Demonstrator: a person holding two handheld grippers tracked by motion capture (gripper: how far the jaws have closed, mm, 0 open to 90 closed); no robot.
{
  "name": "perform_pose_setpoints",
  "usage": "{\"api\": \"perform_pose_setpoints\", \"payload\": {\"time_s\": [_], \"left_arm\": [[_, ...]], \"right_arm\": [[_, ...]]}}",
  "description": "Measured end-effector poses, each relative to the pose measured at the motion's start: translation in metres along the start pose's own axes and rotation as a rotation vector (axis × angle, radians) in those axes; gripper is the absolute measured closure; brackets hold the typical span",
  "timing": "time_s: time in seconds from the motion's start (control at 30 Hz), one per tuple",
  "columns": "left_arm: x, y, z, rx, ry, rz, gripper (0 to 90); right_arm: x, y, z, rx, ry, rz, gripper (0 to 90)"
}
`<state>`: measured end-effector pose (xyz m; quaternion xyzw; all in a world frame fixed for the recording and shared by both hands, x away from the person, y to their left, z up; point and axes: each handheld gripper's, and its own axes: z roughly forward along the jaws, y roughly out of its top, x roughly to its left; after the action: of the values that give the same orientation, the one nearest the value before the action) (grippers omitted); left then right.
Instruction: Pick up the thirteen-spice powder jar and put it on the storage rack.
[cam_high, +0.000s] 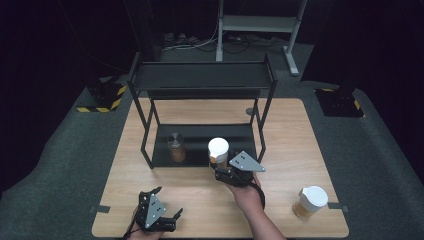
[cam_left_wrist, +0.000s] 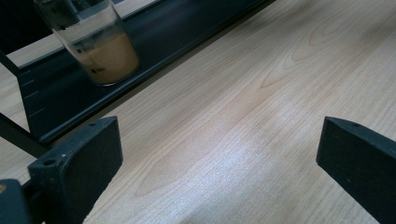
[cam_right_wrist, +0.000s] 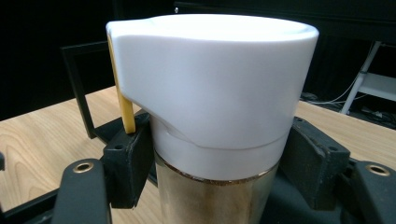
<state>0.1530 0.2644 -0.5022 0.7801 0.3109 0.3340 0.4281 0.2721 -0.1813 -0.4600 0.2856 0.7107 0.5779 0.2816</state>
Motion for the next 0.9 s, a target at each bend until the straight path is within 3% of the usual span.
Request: {"api": "perform_pose_setpoints", "payload": {"time_s": [0.9], "left_arm": [[0.001, -0.002, -0.001, -0.012, -0.002, -0.001, 0.8]], "right_arm": [[0.000, 0.009, 0.034, 0.003, -0.040, 0.012, 30.0]]}}
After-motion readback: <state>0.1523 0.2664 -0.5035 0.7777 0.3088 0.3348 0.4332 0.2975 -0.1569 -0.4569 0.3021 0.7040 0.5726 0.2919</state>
